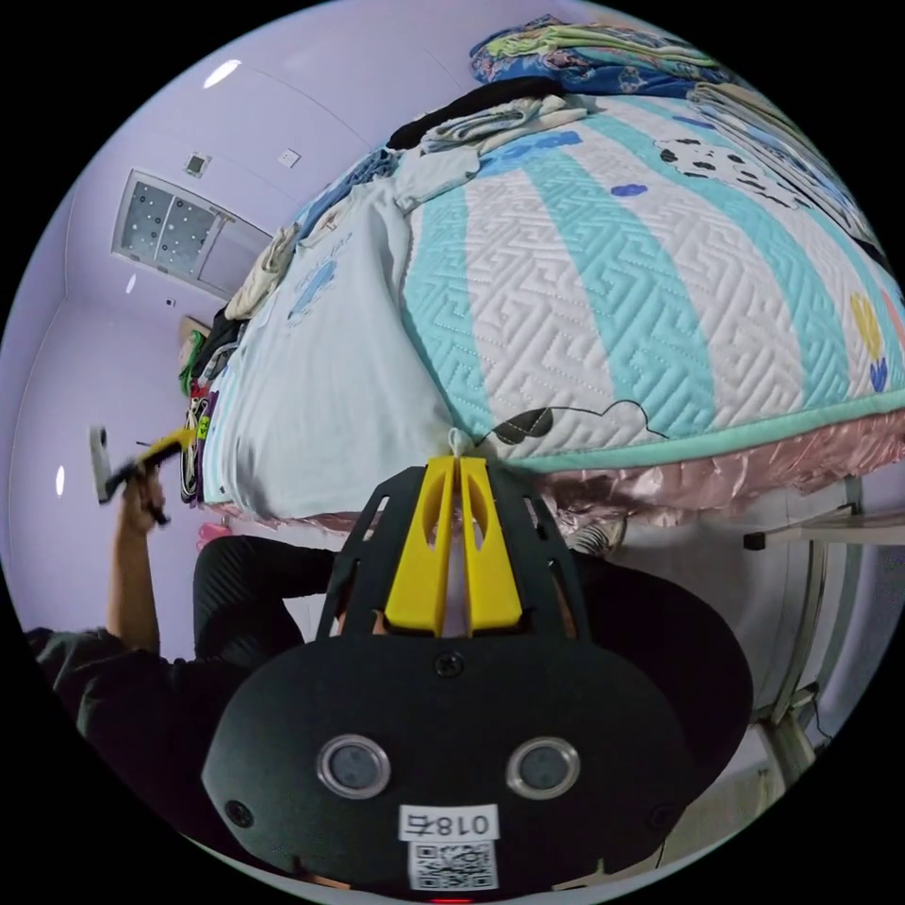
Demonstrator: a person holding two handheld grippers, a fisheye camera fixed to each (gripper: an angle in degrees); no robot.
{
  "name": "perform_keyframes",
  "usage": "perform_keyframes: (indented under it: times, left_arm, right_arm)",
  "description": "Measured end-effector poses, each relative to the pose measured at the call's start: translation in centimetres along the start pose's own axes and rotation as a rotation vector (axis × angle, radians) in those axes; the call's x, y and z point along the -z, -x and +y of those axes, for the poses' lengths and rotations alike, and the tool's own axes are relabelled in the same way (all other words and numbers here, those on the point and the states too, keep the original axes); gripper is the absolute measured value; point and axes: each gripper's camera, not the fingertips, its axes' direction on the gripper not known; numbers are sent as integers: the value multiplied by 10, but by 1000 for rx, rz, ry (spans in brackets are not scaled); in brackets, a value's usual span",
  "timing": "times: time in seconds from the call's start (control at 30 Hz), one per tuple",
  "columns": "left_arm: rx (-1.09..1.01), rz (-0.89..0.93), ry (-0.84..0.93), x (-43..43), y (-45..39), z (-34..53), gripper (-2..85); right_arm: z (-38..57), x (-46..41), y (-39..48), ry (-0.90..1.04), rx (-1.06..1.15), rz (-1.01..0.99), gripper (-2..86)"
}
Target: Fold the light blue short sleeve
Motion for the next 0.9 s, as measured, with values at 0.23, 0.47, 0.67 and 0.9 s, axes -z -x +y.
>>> perform_keyframes:
  times: [0.23, 0.47, 0.67, 0.9]
  left_arm:
    - [-756, -301, -240, -54, -279, -229, 126]
    - [-1032, -448, -29, -188, -371, -337, 89]
    - [-983, -274, 36, -191, -352, -370, -3]
    - [-586, 161, -121, -144, -278, -414, -9]
  right_arm:
    - [-1, -3, -7, 9, 66, -45, 1]
    - [8, 12, -40, -82, 4, -261, 0]
    - [15, 14, -41, -87, 21, -272, 0]
    - [41, 37, -35, -225, -12, -263, 1]
